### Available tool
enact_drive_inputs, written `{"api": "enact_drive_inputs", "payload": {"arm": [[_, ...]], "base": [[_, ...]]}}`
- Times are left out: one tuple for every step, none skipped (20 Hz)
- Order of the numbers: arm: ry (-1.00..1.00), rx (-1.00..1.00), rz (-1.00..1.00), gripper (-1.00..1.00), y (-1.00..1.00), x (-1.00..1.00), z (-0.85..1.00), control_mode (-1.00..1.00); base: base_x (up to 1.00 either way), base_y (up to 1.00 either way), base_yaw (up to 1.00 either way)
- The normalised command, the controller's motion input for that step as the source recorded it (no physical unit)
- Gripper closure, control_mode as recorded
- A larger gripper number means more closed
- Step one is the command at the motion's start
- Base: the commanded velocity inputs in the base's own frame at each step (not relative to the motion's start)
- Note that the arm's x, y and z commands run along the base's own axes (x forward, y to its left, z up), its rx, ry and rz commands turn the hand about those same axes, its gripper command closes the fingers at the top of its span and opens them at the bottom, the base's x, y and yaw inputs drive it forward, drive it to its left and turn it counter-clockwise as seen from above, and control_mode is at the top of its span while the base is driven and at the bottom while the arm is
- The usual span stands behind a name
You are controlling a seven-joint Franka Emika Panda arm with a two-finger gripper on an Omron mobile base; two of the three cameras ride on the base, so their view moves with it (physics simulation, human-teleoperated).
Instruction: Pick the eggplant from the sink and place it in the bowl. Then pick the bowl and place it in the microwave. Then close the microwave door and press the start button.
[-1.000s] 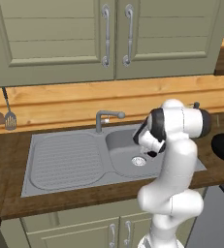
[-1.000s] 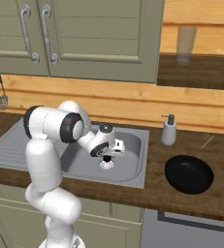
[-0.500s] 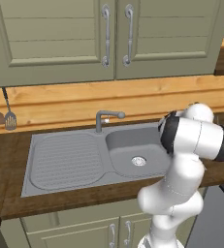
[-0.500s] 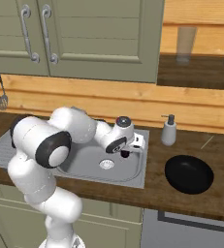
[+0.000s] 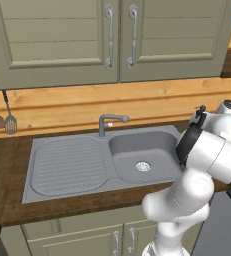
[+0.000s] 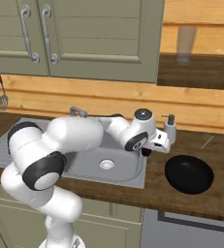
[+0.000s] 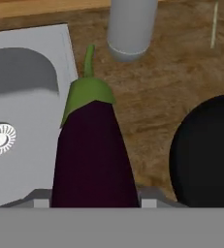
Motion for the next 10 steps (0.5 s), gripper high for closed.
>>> {"api": "enact_drive_inputs", "payload": {"arm": [[0.0, 0.0, -0.23, 1.0, -0.89, -0.39, 0.44, -1.0], [0.0, 0.0, -0.24, 1.0, -0.85, -0.28, 0.32, -1.0], [0.04, 0.0, -0.24, 1.0, -0.86, -0.2, 0.27, -1.0], [0.06, 0.0, -0.24, 1.0, -0.91, -0.14, 0.28, -1.0], [0.05, 0.0, -0.24, 1.0, -0.9, -0.19, 0.25, -1.0], [0.07, 0.0, -0.25, 1.0, -0.83, -0.16, 0.26, -1.0], [0.07, 0.0, -0.24, 1.0, -0.82, -0.14, 0.24, -1.0], [0.09, 0.0, -0.22, 1.0, -0.74, -0.12, 0.24, -1.0], [0.07, 0.01, -0.22, 1.0, -0.68, -0.11, 0.11, -1.0], [0.03, 0.01, -0.23, 1.0, -0.58, -0.17, 0.0, -1.0]], "base": [[0.0, 0.0, 0.0], [0.0, 0.0, 0.0], [0.0, 0.0, 0.0], [0.0, 0.0, 0.0], [0.0, 0.0, 0.0], [0.0, 0.0, 0.0], [0.0, 0.0, 0.0], [0.0, 0.0, 0.0], [0.0, 0.0, 0.0], [0.0, 0.0, 0.0]]}}
